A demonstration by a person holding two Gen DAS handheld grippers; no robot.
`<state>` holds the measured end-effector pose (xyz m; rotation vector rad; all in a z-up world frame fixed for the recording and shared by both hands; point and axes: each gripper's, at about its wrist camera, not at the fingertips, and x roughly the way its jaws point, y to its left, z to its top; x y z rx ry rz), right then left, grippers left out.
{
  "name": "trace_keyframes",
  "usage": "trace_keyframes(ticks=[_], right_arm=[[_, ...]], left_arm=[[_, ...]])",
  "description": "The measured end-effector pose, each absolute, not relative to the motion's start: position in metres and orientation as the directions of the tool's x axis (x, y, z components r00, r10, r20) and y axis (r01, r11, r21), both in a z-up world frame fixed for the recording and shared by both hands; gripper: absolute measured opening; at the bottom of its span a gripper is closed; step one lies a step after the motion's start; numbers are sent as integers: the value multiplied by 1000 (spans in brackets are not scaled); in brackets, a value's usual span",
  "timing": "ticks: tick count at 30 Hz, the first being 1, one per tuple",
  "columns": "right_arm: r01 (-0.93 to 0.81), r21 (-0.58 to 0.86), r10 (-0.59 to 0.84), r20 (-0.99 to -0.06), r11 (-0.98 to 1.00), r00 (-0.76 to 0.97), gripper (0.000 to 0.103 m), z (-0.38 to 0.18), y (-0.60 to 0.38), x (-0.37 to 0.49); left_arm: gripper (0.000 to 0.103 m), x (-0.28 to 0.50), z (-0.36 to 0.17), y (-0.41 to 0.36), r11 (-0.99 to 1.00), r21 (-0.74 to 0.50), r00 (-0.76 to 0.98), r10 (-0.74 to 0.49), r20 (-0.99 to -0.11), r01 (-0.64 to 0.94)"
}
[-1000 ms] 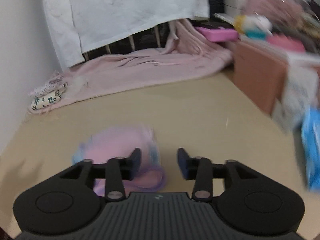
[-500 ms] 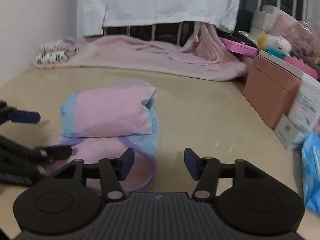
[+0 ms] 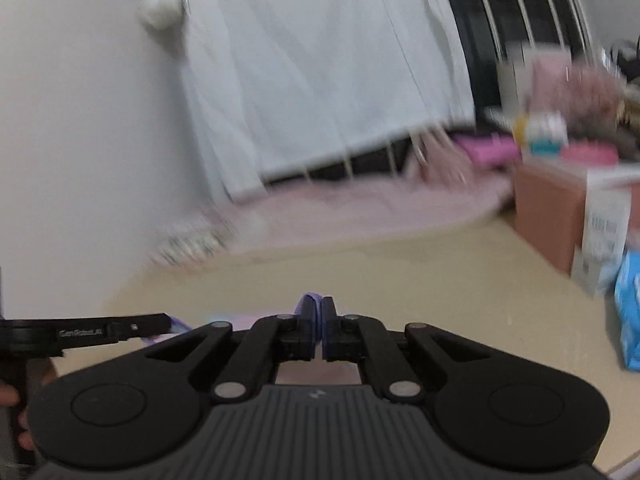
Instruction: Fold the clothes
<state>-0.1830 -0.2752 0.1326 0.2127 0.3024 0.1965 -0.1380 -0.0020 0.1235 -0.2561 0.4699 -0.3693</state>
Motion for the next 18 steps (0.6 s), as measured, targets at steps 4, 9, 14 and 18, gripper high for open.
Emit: trace_keyframes(ticks=[4,9,14,18], right_arm=[[-278,224,306,-99,934,947,2,185,-253,-235],[-233,171,252,-98,957,963,2,218,-240,-198],[-164,82,170,-70,983,983,2,281,-221,-101],[-108,-16,109,132,994,985,2,361,-200,-97]], left_arm=[[1,-179,173,13,891,-312,874,-414,-255,331],[1,-131,205,11,911,-279,888,-376,-264,303],[1,-41,292,-11,939,-225,919,-312,-241,260],[1,-40,383,-11,945,-206,956,-278,-91,255]])
